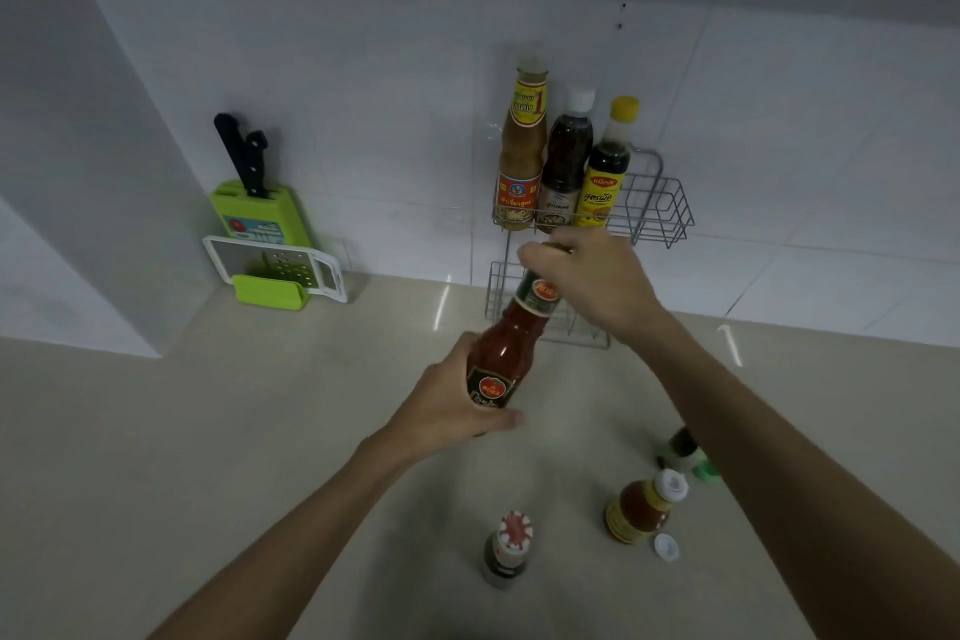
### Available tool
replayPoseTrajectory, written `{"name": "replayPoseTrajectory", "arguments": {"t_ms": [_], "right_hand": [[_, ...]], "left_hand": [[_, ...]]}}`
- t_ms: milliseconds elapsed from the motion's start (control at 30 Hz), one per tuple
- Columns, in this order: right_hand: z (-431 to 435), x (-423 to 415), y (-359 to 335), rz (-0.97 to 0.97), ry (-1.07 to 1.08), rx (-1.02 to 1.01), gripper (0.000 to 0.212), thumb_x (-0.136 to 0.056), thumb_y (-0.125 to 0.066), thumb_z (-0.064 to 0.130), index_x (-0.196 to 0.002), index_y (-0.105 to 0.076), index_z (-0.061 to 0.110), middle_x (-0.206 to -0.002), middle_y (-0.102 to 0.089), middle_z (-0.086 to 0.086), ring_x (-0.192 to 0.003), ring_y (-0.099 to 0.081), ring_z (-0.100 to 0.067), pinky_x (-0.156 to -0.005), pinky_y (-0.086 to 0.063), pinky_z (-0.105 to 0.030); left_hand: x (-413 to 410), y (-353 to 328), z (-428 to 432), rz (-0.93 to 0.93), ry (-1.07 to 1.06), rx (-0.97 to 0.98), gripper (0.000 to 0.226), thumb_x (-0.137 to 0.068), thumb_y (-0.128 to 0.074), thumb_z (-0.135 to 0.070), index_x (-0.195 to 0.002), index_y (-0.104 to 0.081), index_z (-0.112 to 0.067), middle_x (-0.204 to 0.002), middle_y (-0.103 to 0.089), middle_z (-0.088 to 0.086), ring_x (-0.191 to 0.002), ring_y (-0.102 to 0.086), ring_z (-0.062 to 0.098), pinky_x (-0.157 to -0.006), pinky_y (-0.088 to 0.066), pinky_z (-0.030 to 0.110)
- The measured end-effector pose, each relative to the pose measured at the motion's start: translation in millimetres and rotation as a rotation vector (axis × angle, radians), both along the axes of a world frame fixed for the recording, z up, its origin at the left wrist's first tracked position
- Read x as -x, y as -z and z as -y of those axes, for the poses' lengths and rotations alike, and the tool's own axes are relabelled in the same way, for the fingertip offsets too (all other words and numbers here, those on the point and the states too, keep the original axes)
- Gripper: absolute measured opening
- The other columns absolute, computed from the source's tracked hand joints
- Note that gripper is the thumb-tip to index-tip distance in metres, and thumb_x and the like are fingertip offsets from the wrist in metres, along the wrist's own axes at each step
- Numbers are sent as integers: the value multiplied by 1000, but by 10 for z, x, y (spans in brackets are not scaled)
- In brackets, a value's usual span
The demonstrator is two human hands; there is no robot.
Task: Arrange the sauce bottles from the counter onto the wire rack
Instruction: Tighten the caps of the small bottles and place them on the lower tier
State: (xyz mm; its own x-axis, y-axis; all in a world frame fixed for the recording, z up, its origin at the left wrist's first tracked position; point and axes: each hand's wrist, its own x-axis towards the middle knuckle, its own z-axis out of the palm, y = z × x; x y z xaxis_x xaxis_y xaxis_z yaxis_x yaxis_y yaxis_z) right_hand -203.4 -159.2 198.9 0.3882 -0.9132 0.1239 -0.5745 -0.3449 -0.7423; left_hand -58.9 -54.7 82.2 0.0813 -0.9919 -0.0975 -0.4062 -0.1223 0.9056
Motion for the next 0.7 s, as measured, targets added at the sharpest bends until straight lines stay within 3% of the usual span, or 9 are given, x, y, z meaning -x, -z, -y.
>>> {"name": "replayPoseTrajectory", "arguments": {"t_ms": [100, 167, 200, 267, 333, 400, 467, 600, 700], "right_hand": [[89, 128, 138, 240, 35, -183, 40, -72, -66, 63, -77, -66, 24, -70, -64, 12, -57, -58, 0, -49, -42, -19], [105, 188, 363, 180, -77, -297, 40, -65, -69, 70, -85, -63, 36, -81, -65, 16, -65, -60, 0, -49, -48, -18], [119, 209, 517, 142, -135, -339, 38, -64, -73, 65, -91, -61, 41, -92, -65, 16, -78, -62, -2, -55, -54, -20], [183, 215, 826, 225, -81, -424, 43, -70, -79, 45, -106, -60, 32, -108, -64, 5, -92, -66, -12, -65, -61, -31], [269, 160, 1072, 327, 95, -328, 42, -72, -81, 32, -108, -60, 22, -103, -66, 4, -85, -70, -14, -66, -62, -33], [378, 78, 1264, 257, 218, -48, 40, -71, -82, 31, -103, -60, 22, -91, -62, 17, -75, -67, 2, -66, -57, -16], [507, -1, 1398, 267, 275, 108, 41, -70, -83, 29, -103, -60, 21, -90, -61, 14, -78, -60, 14, -64, -44, 1], [826, -137, 1574, 302, 231, 86, 46, -74, -81, 23, -115, -60, 17, -98, -64, 8, -90, -60, 3, -70, -41, 3], [987, -244, 1652, 266, 162, 74, 39, -75, -80, 21, -110, -61, 20, -92, -61, 19, -87, -57, 13, -70, -40, 4]], "left_hand": [[-71, 195, 137, 8, -17, -33, 67, -55, -85, -32, -113, -51, -36, -94, -67, -10, -81, -66, -3, -61, -52, 11], [-85, 266, 293, -21, -18, -71, 67, -56, -84, -28, -114, -52, -35, -95, -67, -9, -81, -67, 0, -64, -56, 15], [-85, 297, 382, -28, -11, -81, 67, -56, -84, -28, -113, -51, -34, -96, -67, -10, -81, -67, -1, -63, -55, 15], [-91, 353, 577, -6, 17, -96, 69, -57, -86, -29, -115, -48, -33, -100, -66, -10, -83, -66, -3, -62, -53, 11], [-144, 413, 820, 29, 81, -127, 83, -60, -88, -26, -128, -41, -28, -119, -60, -5, -102, -62, 1, -75, -52, 13], [-257, 486, 1087, 96, 104, -203, 104, -67, -86, -16, -149, -22, -18, -147, -37, 0, -133, -41, 15, -101, -42, 24], [-365, 549, 1309, 125, 61, -306, 107, -77, -77, -10, -155, -4, -14, -162, -12, 5, -147, -18, 21, -115, -25, 29], [-407, 656, 1604, -34, -55, -399, 96, -84, -67, -7, -155, -4, -20, -163, -12, 6, -147, -19, 25, -111, -29, 32], [-391, 737, 1734, -103, -73, -440, 95, -85, -63, -4, -155, -2, -19, -164, -9, 6, -148, -16, 27, -112, -28, 36]]}}
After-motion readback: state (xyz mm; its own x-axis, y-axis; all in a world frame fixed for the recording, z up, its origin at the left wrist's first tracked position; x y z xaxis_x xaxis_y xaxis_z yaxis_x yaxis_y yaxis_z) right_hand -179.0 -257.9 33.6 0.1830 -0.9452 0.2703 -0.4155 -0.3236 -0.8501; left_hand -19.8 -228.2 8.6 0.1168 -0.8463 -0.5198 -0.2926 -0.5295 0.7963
